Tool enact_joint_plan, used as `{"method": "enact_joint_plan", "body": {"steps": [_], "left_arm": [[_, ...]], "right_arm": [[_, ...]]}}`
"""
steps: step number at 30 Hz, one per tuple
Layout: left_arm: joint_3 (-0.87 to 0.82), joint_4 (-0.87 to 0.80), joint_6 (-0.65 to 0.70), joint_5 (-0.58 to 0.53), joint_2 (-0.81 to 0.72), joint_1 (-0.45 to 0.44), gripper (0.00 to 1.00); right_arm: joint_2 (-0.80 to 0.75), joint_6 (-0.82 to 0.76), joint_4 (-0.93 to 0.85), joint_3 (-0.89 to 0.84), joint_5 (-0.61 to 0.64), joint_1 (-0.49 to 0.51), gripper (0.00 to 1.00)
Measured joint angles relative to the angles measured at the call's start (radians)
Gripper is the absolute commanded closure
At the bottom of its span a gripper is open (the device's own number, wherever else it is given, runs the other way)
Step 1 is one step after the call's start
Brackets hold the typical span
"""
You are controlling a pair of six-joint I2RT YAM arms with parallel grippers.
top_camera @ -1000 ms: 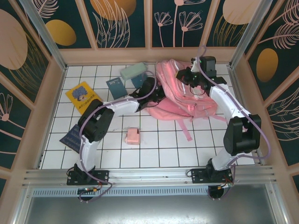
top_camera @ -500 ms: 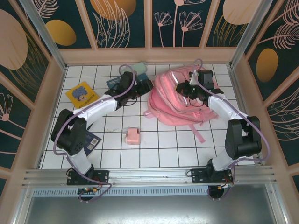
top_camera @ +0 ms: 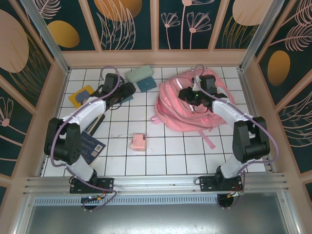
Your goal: Pack the student bag
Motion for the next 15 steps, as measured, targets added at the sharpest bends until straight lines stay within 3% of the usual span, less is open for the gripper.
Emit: {"method": "enact_joint_plan", "body": {"steps": [4,5,7,10,11,15], "left_arm": [[-0.021,-0.029,0.016,-0.013,-0.019,0.081,0.21],[-0.026,-0.035,0.023,-0.019,-0.024,0.101,0.20],[-0.037,-0.045,0.035,-0.024,-0.034,0.140,0.19],[-0.048,-0.053,0.052,-0.027,-0.039,0.205,0.19],[-0.050,-0.053,0.057,-0.028,-0.039,0.222,0.19],[-0.051,-0.043,0.063,-0.034,-0.011,0.275,0.19]], "right_arm": [[0.000,-0.008,0.000,0.023,0.029,0.025,0.47],[0.000,-0.010,0.000,0.029,0.037,0.031,0.35],[0.000,-0.010,0.000,0.042,0.054,0.045,0.34],[0.001,-0.012,-0.001,0.064,0.080,0.070,0.14],[0.001,-0.012,0.000,0.073,0.089,0.081,0.02],[0.001,-0.019,0.000,0.095,0.121,0.125,0.01]]}}
